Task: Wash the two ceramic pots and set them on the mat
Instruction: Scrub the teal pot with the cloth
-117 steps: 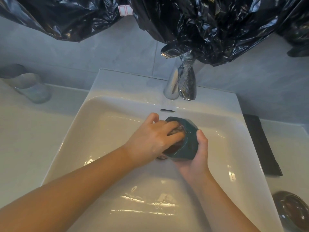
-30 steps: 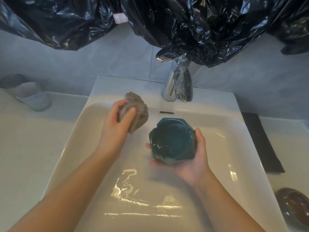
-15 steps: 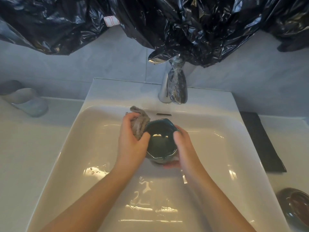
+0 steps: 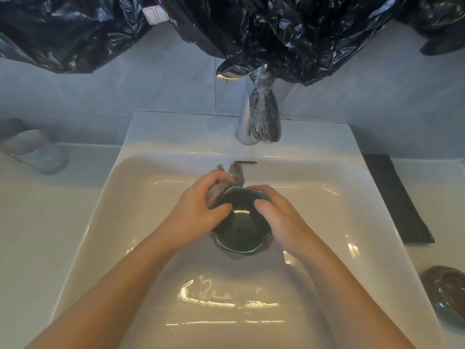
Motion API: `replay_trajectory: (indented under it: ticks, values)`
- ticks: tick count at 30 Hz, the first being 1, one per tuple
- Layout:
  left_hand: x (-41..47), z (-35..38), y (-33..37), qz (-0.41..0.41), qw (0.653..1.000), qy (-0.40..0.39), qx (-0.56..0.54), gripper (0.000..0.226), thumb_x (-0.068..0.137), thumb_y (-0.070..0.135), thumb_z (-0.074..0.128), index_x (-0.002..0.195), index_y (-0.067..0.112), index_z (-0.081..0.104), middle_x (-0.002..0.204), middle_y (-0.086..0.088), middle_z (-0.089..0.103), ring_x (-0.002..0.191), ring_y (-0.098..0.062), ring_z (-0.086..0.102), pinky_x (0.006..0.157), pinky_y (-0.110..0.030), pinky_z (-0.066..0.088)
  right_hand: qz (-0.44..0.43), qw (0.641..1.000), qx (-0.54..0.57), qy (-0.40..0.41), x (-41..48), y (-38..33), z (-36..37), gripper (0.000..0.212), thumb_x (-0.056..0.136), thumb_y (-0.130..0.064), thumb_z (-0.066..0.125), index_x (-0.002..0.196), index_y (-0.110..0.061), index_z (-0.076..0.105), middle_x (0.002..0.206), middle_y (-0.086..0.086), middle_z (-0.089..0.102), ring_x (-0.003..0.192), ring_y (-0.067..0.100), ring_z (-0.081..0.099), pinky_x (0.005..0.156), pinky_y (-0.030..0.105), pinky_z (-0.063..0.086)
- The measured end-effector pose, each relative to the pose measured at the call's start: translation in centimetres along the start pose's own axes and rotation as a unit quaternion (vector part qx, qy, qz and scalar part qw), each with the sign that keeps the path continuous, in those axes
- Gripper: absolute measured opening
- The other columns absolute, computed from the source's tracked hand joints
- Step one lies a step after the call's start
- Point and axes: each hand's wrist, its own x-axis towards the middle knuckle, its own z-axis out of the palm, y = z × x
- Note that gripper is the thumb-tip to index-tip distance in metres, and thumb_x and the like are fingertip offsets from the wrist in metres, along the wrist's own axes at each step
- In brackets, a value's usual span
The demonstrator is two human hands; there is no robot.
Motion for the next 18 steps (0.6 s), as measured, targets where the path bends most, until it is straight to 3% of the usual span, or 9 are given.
replay_trajectory:
  ticks: [3,6,8,10,14,16,18]
  values:
    - [0.3,-0.1,0.1,-0.026,1.000,-0.006,-0.001,0.036,0.080,0.009,0.061,0.102,0.038,0.057,0.105,0.014,0.063,0.093,-0.003,0.059,0.082,-0.031,0.055,0.018,1.000,0.019,-0.006,0.0,-0.2,-0.1,0.027,0.087,-0.038,0.048,0.111,-0.035,0.058,0.108,-0.003,0.067,0.102,0.017,0.064,0.075,0.025,0.049]
    - [0.1,0.8,0.1,-0.063,0.991,0.118,-0.033,0.032,0.075,0.011,0.059,0.099,0.032,0.057,0.098,0.014,0.062,0.091,-0.013,0.059,0.086,-0.038,0.053,0.037,0.997,0.068,0.011,-0.2,0.0,0.0,0.030,0.100,-0.032,0.047,0.130,-0.038,0.049,0.109,-0.002,0.068,0.100,0.018,0.069,0.077,0.032,0.058]
    - [-0.1,1.2,0.1,-0.093,0.976,0.185,-0.072,0.033,0.068,0.020,0.053,0.097,0.034,0.055,0.091,0.019,0.059,0.088,-0.009,0.058,0.084,-0.044,0.053,0.038,0.994,0.096,0.021,-0.4,0.2,0.4,0.034,0.101,-0.031,0.046,0.133,-0.042,0.046,0.109,0.003,0.071,0.096,0.023,0.072,0.080,0.042,0.061]
    - [-0.2,1.3,0.0,-0.094,0.966,0.214,-0.106,0.034,0.066,0.021,0.052,0.097,0.038,0.053,0.093,0.020,0.060,0.091,-0.004,0.057,0.085,-0.046,0.054,0.022,0.991,0.124,0.049,-0.6,0.4,0.8,0.035,0.102,-0.026,0.046,0.134,-0.039,0.049,0.112,0.002,0.070,0.096,0.022,0.073,0.077,0.041,0.062]
    - [-0.3,1.0,-0.2,-0.052,0.979,0.171,-0.102,0.029,0.073,0.028,0.058,0.097,0.043,0.053,0.095,0.028,0.062,0.091,0.004,0.058,0.083,-0.039,0.055,-0.019,0.988,0.127,0.087,-0.5,0.5,0.7,0.036,0.100,-0.023,0.051,0.136,-0.026,0.057,0.116,-0.007,0.072,0.105,0.013,0.070,0.083,0.037,0.061]
    - [-0.1,0.6,-0.6,-0.029,0.986,0.136,-0.093,0.023,0.080,0.025,0.063,0.096,0.041,0.057,0.096,0.032,0.060,0.089,0.008,0.057,0.079,-0.028,0.054,-0.019,0.991,0.112,0.072,-0.5,0.6,0.3,0.039,0.095,-0.030,0.054,0.133,-0.024,0.062,0.120,-0.005,0.071,0.111,0.014,0.067,0.090,0.035,0.058]
    - [0.1,0.0,-0.7,-0.022,0.991,0.090,-0.098,0.024,0.085,0.016,0.066,0.095,0.037,0.060,0.094,0.029,0.062,0.085,0.008,0.059,0.075,-0.019,0.053,-0.014,0.995,0.090,0.036,-0.7,0.5,0.1,0.033,0.095,-0.026,0.051,0.123,-0.026,0.069,0.114,-0.005,0.074,0.107,0.011,0.068,0.085,0.027,0.058]
